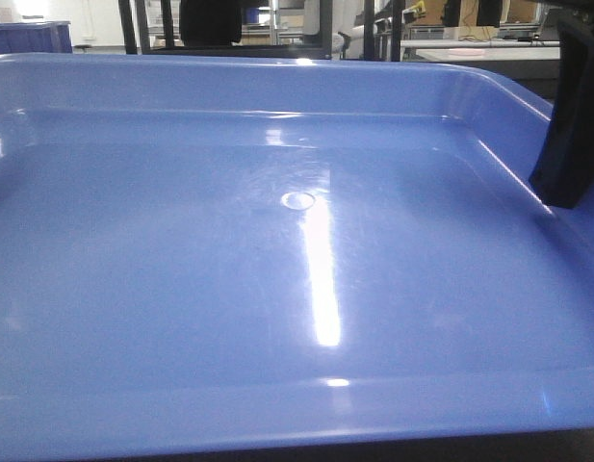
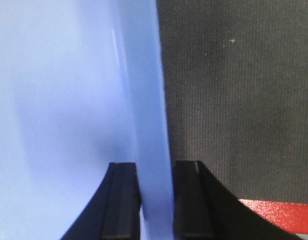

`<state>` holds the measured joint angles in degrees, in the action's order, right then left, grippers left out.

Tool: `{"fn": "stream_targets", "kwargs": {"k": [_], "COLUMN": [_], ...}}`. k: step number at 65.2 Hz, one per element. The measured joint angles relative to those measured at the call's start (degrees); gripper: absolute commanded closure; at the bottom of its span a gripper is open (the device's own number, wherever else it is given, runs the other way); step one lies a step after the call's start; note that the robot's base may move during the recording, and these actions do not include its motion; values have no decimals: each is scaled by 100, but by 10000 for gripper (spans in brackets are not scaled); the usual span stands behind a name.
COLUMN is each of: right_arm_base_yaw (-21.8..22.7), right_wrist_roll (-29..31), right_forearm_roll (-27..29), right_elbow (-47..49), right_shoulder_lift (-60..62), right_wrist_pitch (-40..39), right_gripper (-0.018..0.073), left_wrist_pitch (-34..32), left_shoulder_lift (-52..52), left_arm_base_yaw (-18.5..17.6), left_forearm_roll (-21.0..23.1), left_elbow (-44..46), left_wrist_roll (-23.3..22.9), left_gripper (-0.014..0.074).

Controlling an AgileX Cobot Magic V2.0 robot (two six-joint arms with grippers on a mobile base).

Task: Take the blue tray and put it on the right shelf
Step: 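Hold the tray raised in both grippers while the base drives to the shelf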

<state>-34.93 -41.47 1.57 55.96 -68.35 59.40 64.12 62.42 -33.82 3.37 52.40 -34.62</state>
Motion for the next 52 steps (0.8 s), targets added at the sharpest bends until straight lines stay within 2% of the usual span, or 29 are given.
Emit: {"fn": "stream_targets", "kwargs": {"k": [52], "right_arm_base_yaw": [0], "right_wrist_roll": [0], "right_forearm_roll": [-10], "right_elbow": [0], "right_shoulder_lift": [0], "right_wrist_pitch": [-4], "right_gripper": [347], "left_wrist_pitch": [11], "left_shoulder_lift": [0], "left_arm_base_yaw": [0], "left_forearm_roll": [0], "left_elbow": [0], "left_wrist_roll": [0], "left_gripper": [593]}}
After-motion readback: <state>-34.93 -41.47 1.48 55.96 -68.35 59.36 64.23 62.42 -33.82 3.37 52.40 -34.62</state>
